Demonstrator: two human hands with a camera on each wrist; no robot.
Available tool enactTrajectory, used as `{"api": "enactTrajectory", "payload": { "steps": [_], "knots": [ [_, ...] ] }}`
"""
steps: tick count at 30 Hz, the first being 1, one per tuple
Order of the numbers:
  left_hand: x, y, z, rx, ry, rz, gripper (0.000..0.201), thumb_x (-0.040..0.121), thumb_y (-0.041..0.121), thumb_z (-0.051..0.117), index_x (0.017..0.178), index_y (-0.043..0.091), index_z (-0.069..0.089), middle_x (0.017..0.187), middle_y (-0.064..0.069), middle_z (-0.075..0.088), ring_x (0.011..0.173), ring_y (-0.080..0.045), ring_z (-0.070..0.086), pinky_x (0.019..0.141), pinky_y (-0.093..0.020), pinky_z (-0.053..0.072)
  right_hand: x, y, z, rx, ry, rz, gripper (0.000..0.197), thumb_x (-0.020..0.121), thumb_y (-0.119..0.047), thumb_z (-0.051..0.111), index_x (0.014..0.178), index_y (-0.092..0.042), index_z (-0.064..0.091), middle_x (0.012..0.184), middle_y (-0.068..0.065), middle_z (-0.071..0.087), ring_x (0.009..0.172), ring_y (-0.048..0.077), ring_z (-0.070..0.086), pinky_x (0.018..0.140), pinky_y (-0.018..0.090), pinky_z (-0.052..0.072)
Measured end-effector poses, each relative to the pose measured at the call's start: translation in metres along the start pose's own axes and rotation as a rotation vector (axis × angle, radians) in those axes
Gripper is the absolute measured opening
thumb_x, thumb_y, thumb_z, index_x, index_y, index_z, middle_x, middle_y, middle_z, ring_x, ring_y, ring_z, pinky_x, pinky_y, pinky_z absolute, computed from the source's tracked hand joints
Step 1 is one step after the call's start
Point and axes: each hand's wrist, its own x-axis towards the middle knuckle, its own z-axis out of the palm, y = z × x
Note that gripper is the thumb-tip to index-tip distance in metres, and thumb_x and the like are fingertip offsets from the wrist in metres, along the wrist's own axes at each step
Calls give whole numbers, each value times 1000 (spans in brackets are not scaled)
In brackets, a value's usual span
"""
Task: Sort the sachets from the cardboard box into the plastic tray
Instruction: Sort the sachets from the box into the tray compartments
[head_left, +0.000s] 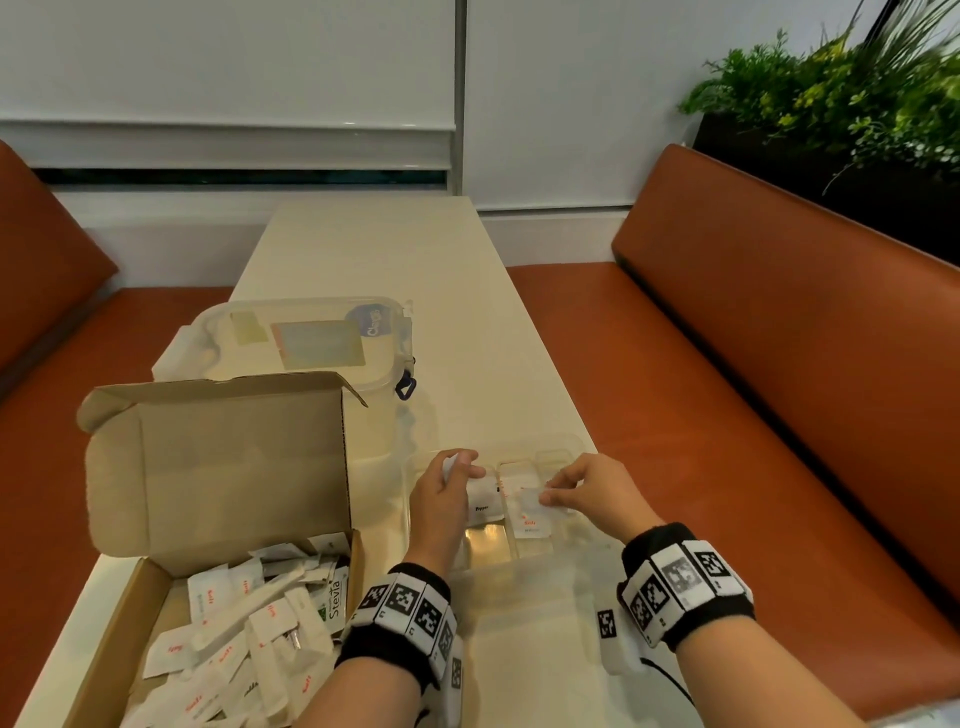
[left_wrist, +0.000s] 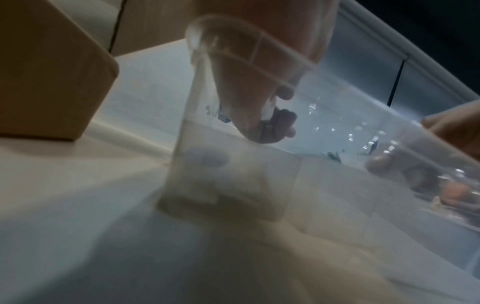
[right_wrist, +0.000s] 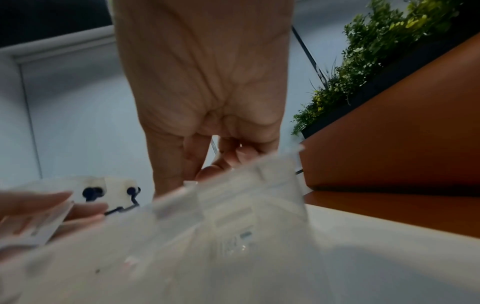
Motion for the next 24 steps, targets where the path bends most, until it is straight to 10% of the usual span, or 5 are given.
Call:
{"api": "enactTrajectory", "payload": {
  "steps": [7,12,24],
  "knots": [
    [-1,0,1,28,0,10,21,98,27,46,92,23,65,84,4,68,57,-11,46,62,-27,40,1,0,17,-259,30,-60,11,73,-35,78,80,-27,77,70,-14,52,66,0,47,51,11,29],
    [0,-1,1,23,2,-8,21,98,27,46,92,22,65,83,4,69,47,-7,43,50,-16,39,0,6,32,-372,56,-109,13,77,-37,74,82,-25,74,83,-10,48,85,8,42,71,22,35],
    [0,-1,2,31,-15,-16,19,97,26,47,93,22,65,83,4,70,46,-6,43,47,-11,40,0,3,39,-495,26,-143,28,80,-22,67,71,-21,40,72,-5,51,68,16,47,61,27,39]
  ]
}}
